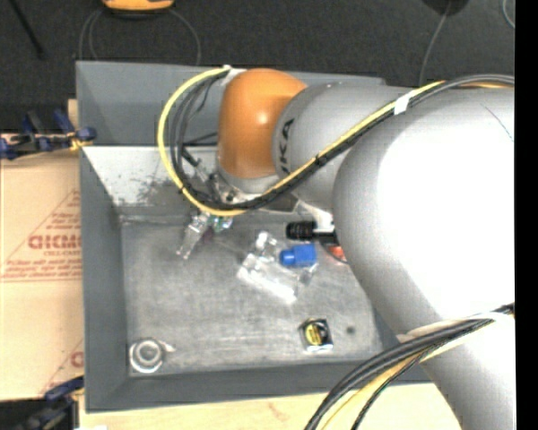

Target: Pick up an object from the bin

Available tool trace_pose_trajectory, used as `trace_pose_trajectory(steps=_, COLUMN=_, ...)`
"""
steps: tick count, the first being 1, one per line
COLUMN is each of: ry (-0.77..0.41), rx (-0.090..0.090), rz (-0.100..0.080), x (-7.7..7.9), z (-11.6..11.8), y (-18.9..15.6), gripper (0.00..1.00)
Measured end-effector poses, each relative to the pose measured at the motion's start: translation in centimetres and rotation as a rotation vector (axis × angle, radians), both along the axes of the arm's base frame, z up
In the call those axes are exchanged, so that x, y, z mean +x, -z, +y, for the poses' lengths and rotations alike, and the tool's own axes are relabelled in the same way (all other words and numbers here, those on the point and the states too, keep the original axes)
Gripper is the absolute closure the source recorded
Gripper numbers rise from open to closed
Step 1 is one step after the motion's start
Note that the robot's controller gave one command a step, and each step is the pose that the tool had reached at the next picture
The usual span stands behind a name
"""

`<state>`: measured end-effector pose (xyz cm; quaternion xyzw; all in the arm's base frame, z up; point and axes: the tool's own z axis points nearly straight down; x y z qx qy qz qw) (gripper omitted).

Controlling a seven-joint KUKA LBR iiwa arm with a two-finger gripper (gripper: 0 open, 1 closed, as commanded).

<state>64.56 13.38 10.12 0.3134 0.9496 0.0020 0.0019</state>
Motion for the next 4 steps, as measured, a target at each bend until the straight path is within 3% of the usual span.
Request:
trace_pose_trajectory(steps=1, ry=-0.354, rx=-0.005, rz=-0.003, x=0.8, z=-0.2, y=0.0, gripper=0.0)
trace_pose_trajectory(steps=2, ry=-0.551, rx=-0.007, rz=-0.002, x=0.8, z=-0.1, y=2.5, gripper=0.0)
trace_pose_trajectory(steps=3, ry=-0.549, rx=-0.005, rz=0.002, x=0.9, z=-0.1, y=2.3, gripper=0.0)
trace_pose_trajectory(steps=4, ry=-0.547, rx=-0.005, rz=-0.004, x=1.1, z=-0.1, y=2.2, gripper=1.0)
